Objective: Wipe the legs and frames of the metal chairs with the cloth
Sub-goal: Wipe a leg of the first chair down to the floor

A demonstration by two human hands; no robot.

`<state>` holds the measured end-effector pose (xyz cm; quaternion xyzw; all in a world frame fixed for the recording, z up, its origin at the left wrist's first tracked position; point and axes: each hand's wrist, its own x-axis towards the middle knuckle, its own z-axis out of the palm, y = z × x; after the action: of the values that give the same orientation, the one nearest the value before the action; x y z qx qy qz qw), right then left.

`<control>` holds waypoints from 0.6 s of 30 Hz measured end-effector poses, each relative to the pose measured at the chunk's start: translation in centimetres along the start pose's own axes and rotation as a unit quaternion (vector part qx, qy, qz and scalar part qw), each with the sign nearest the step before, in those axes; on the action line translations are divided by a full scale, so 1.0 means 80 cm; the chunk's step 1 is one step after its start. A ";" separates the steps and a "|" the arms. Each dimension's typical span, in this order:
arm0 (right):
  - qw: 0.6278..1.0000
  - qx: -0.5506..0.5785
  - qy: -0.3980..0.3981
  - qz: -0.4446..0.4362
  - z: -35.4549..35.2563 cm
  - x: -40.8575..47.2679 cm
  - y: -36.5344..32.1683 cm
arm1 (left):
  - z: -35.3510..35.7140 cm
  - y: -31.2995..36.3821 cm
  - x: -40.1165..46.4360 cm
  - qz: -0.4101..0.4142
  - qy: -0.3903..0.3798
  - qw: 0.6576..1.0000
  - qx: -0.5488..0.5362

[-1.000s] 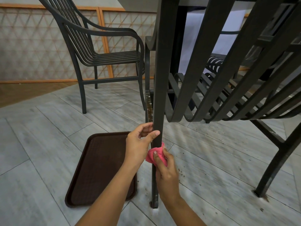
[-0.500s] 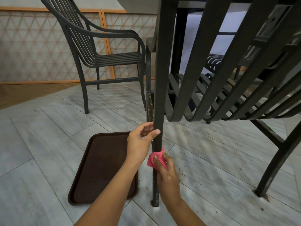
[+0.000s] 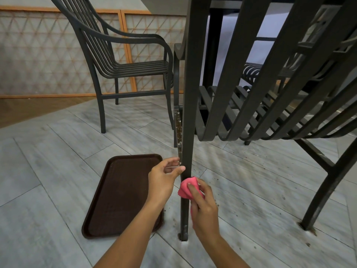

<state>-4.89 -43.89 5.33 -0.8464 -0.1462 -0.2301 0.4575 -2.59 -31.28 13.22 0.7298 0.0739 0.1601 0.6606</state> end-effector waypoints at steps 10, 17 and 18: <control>0.994 0.102 0.005 0.047 0.021 0.009 -0.023 | 0.009 -0.007 -0.004 0.004 -0.004 1.000 -0.010; 0.999 -0.016 0.010 0.032 0.031 0.000 -0.002 | 0.007 -0.014 0.003 0.002 -0.014 1.000 -0.021; 0.999 -0.013 0.014 0.035 0.033 -0.001 -0.001 | 0.007 -0.014 0.003 0.002 -0.015 1.000 -0.021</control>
<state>-4.31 -41.65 4.14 -0.8535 -0.1069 -0.2272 0.4566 -2.05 -31.57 12.10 0.7180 0.0589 0.1523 0.6766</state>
